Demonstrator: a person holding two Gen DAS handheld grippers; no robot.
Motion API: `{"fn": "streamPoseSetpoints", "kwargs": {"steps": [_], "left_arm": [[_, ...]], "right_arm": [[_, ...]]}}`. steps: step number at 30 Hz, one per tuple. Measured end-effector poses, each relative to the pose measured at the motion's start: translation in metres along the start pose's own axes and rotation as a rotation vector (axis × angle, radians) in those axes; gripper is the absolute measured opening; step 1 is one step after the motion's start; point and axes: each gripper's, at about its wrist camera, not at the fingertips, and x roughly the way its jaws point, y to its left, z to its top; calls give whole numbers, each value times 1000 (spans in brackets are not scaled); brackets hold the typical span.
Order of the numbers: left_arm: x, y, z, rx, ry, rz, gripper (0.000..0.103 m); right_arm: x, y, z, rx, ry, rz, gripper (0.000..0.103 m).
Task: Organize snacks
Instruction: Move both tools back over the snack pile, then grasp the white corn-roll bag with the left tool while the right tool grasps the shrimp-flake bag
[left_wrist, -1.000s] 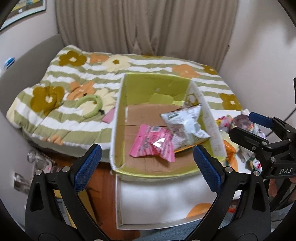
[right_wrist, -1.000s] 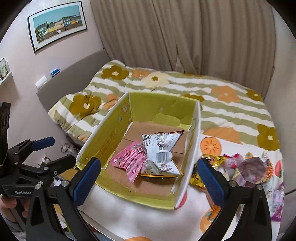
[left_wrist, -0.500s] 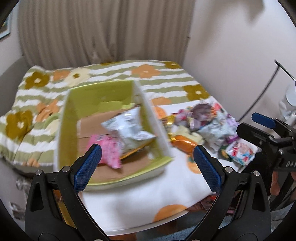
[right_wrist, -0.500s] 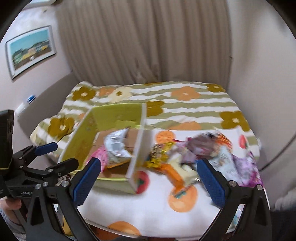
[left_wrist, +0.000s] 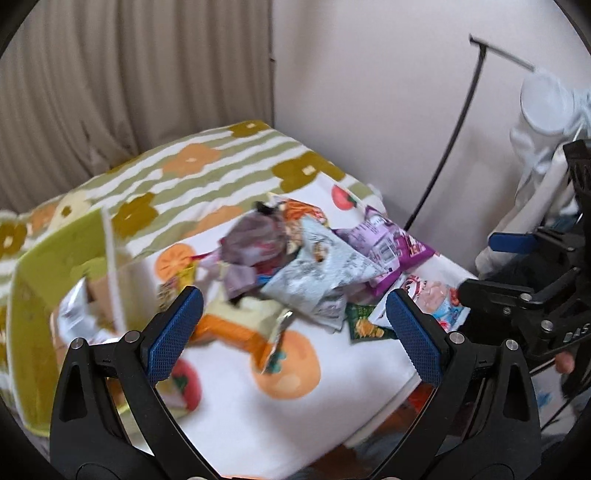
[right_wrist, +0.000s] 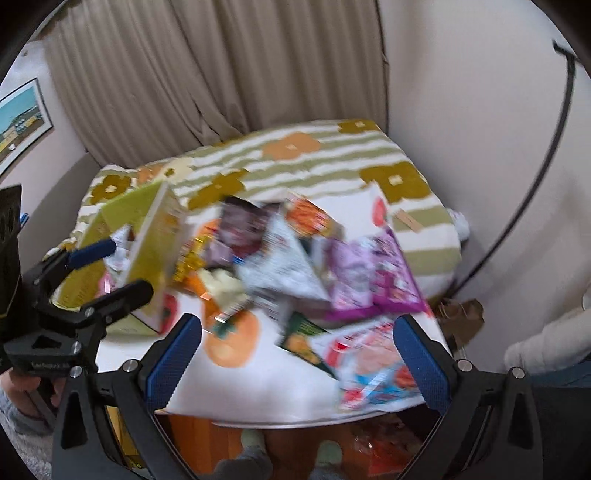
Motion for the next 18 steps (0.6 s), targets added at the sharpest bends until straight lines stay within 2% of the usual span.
{"fn": "streamPoseSetpoints", "kwargs": {"steps": [8, 12, 18], "left_arm": [[80, -39, -4, 191, 67, 58, 99], [111, -39, -8, 227, 103, 97, 99], [133, -38, -8, 263, 125, 114, 99]], "right_arm": [[45, -55, -24, -12, 104, 45, 103], [69, -61, -34, -57, 145, 45, 103], [90, -67, -47, -83, 174, 47, 103]]}}
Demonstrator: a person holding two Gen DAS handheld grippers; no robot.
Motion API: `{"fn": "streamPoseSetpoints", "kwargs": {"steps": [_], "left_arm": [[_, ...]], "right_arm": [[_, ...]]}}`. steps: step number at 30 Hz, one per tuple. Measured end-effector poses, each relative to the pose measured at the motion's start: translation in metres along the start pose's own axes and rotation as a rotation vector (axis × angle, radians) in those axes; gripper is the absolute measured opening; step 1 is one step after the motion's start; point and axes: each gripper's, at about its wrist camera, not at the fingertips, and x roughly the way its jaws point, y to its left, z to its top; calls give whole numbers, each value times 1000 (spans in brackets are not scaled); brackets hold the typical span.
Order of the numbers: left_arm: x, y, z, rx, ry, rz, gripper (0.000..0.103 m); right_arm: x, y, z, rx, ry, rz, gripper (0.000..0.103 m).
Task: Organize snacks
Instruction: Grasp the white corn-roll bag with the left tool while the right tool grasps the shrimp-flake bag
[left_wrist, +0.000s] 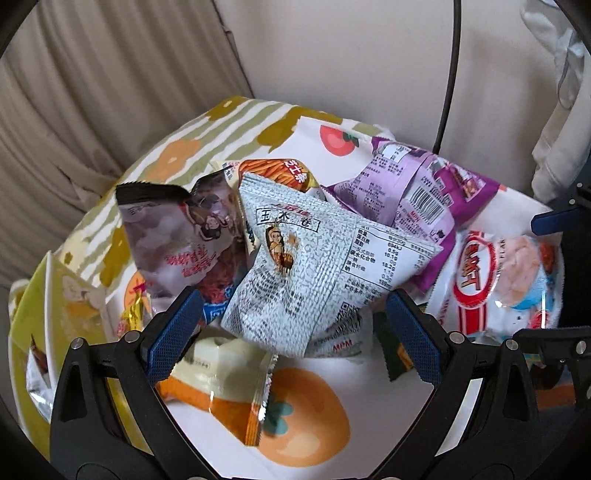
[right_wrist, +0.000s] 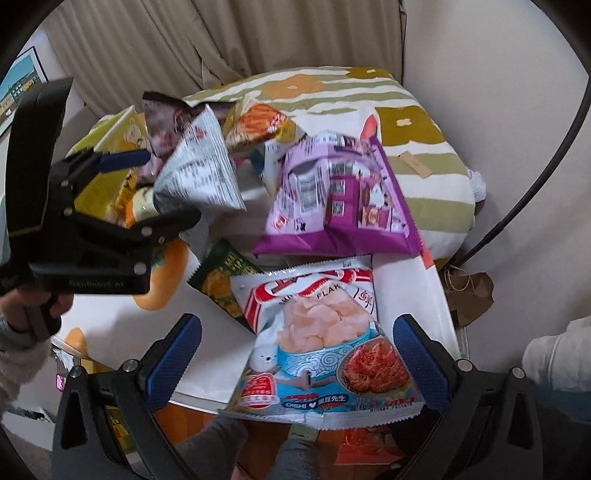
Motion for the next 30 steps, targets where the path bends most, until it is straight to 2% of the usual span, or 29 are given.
{"fn": "streamPoseSetpoints", "kwargs": {"steps": [5, 9, 14, 19, 30], "left_arm": [[16, -4, 4, 38, 22, -7, 98], [29, -5, 6, 53, 70, -30, 78], [40, -3, 11, 48, 100, -38, 76], [39, -3, 9, 36, 112, -48, 67], [14, 1, -2, -33, 115, -16, 66]], "right_arm": [[13, 0, -2, -23, 24, -10, 103], [23, -2, -3, -38, 53, -16, 103], [35, -6, -4, -46, 77, -17, 103], [39, -7, -5, -68, 95, -23, 103], [50, 7, -10, -180, 120, -101, 103]]}}
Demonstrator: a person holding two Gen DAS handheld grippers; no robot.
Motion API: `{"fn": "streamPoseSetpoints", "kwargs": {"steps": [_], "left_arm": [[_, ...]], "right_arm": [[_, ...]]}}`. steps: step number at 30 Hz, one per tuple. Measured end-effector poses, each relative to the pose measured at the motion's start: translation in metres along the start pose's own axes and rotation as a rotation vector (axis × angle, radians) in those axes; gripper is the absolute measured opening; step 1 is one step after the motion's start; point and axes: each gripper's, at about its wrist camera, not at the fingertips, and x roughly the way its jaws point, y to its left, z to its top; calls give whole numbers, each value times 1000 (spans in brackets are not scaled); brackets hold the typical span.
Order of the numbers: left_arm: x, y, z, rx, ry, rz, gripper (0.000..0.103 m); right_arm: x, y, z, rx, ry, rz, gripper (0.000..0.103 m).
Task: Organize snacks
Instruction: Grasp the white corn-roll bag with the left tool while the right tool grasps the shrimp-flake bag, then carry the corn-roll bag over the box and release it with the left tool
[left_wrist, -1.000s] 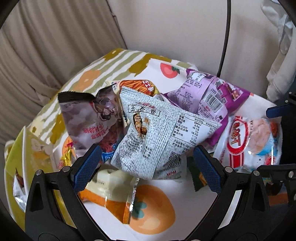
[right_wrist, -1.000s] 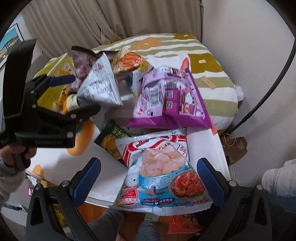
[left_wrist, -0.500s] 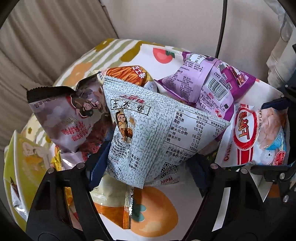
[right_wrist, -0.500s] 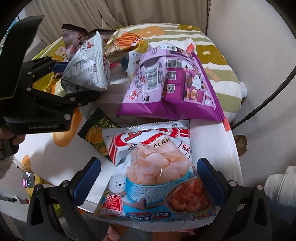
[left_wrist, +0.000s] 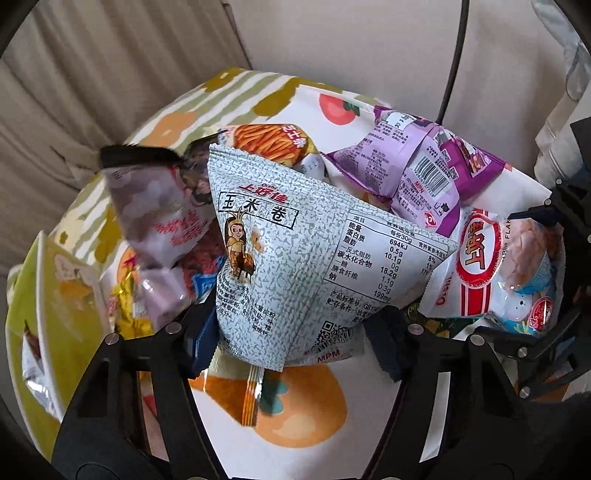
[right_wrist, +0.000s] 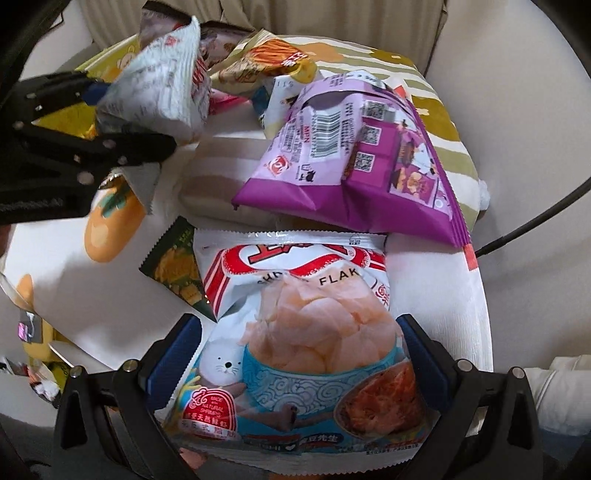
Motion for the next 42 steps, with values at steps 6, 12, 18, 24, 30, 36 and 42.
{"fn": "streamPoseSetpoints", "kwargs": {"steps": [6, 12, 18, 24, 30, 36, 42], "left_arm": [[-16, 2, -12, -46, 0, 3, 66], [-28, 8, -18, -103, 0, 7, 66], [-57, 21, -29, -182, -16, 23, 66], [-99, 47, -44, -276, -48, 56, 66], [-149, 93, -63, -388, -109, 122, 66], [-184, 158, -88, -473, -150, 189, 66], [-205, 238, -116, -539, -165, 227, 66]], "right_arm": [[-6, 3, -2, -5, -15, 1, 87], [-15, -4, -1, 20, -29, 30, 74], [-34, 7, 3, 21, -59, 63, 74], [-65, 29, 22, 3, -119, 108, 74], [-104, 65, 56, -48, -208, 131, 73], [-130, 112, 106, -92, -304, 167, 73], [-143, 174, 161, -125, -372, 197, 73]]}}
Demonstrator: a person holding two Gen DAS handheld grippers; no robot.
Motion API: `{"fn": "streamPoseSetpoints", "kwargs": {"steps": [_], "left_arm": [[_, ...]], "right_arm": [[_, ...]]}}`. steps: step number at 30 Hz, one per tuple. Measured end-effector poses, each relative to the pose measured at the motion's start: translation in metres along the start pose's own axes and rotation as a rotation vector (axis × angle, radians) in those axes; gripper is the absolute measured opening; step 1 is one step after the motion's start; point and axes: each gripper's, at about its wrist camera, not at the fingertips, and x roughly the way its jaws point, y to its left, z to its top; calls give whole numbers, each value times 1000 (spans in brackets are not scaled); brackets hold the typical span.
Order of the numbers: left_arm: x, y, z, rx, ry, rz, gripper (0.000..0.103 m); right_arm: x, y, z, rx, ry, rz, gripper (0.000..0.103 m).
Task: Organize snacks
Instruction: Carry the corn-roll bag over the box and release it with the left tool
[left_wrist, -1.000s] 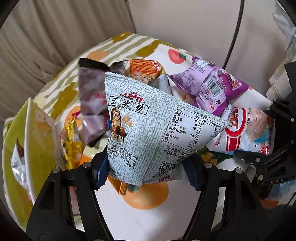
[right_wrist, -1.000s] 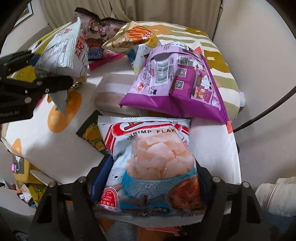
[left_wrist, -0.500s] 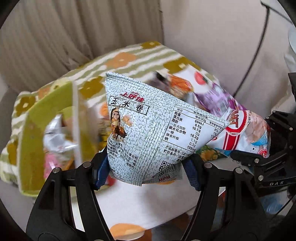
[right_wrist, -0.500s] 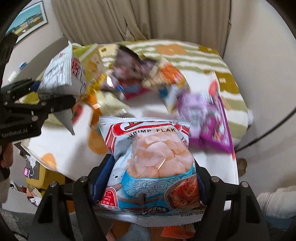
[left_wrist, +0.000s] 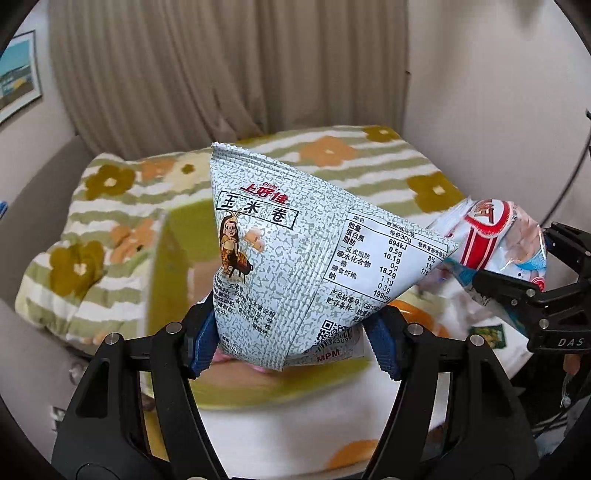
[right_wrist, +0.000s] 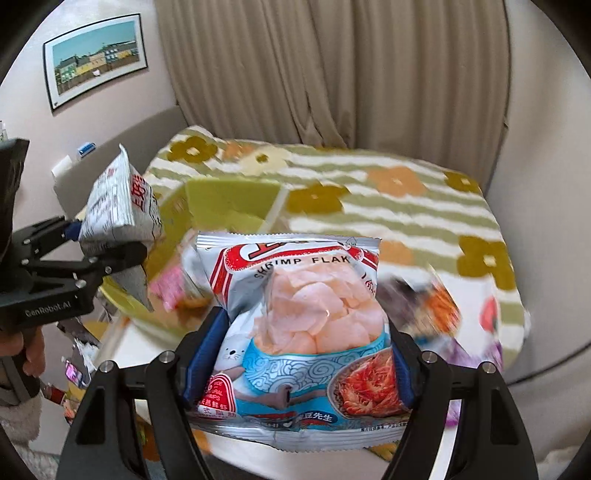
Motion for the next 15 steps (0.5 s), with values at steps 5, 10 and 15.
{"fn": "streamPoseSetpoints", "kwargs": {"steps": [5, 10, 15], "left_arm": [[10, 60, 17, -28, 2, 15, 66], [41, 100, 32, -36, 48, 9, 66], [92, 128, 41, -83, 141, 9, 66]], "right_arm": [[28, 40, 38, 3, -15, 9, 73], [61, 69, 73, 36, -15, 9, 73], [93, 81, 96, 59, 11, 4, 73]]}}
